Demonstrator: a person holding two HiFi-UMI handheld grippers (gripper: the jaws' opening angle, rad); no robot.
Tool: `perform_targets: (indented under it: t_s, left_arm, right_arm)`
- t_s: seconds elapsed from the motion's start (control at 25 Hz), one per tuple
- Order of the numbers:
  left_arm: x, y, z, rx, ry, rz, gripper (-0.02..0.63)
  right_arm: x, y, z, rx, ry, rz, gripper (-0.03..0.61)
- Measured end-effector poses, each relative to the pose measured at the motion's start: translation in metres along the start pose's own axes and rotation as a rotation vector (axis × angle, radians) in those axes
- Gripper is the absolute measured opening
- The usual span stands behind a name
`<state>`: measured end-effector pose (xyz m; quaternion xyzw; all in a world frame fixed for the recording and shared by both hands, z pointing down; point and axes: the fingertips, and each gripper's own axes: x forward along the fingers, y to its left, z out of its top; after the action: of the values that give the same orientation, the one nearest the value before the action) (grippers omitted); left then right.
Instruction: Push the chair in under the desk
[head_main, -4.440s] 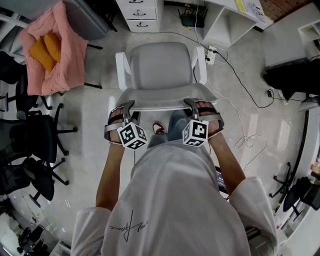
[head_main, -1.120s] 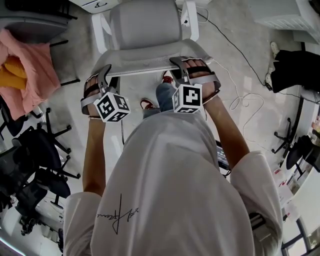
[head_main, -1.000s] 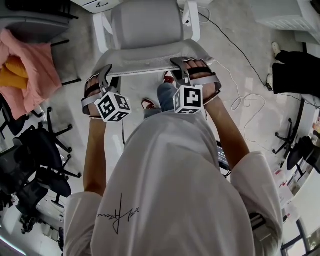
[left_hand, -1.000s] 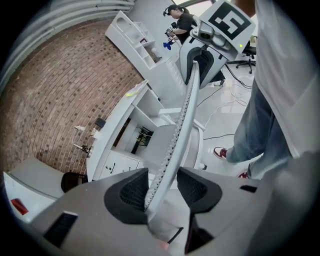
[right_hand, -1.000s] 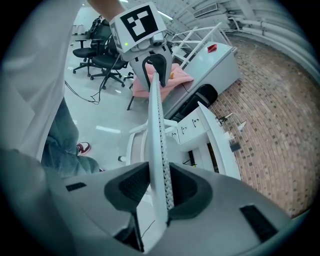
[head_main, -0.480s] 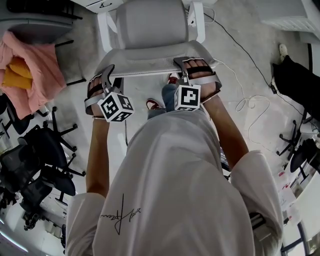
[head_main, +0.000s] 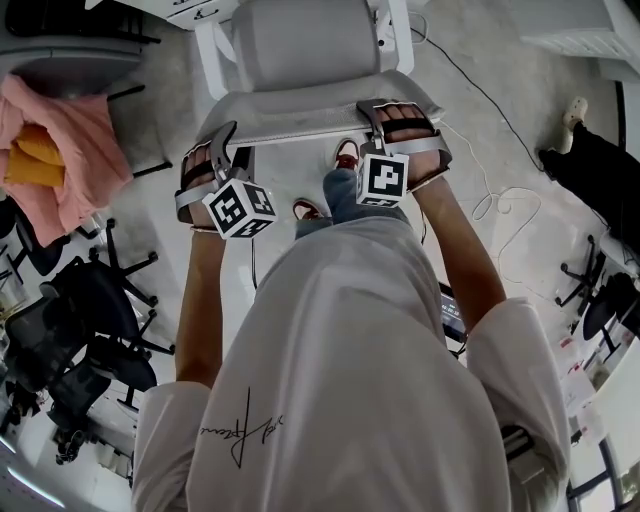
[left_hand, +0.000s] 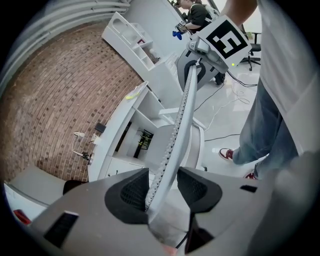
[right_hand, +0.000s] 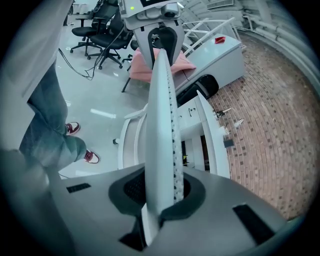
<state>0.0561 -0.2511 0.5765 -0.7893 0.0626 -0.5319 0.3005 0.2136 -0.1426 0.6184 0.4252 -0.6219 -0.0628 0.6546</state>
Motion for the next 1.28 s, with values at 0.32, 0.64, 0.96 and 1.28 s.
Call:
perform_targets:
  t_s: [0.32,0.64,0.96,1.28]
  left_arm:
    - [0.023,0.02,0.026,0.021,-0.015,-0.013,0.178]
    - [0.032,0.029,0.04,0.035,-0.03,-0.003,0.175]
    - [0.038,0.037,0.044,0.042,-0.018,0.003,0.175]
    - [0.053,0.053,0.056,0.041,0.001,-0.007,0.175]
  right_arm:
    - [0.016,-0.025,-0.027,-0.003,0.054,-0.069,0.048]
    - [0.026,-0.041,-0.042,-0.026,0.066,-0.097,0.049]
    - [0.029,-0.051,-0.047,-0.044,0.084,-0.131,0.049]
    - [0.044,-0.07,-0.058,-0.045,0.082,-0.142,0.051]
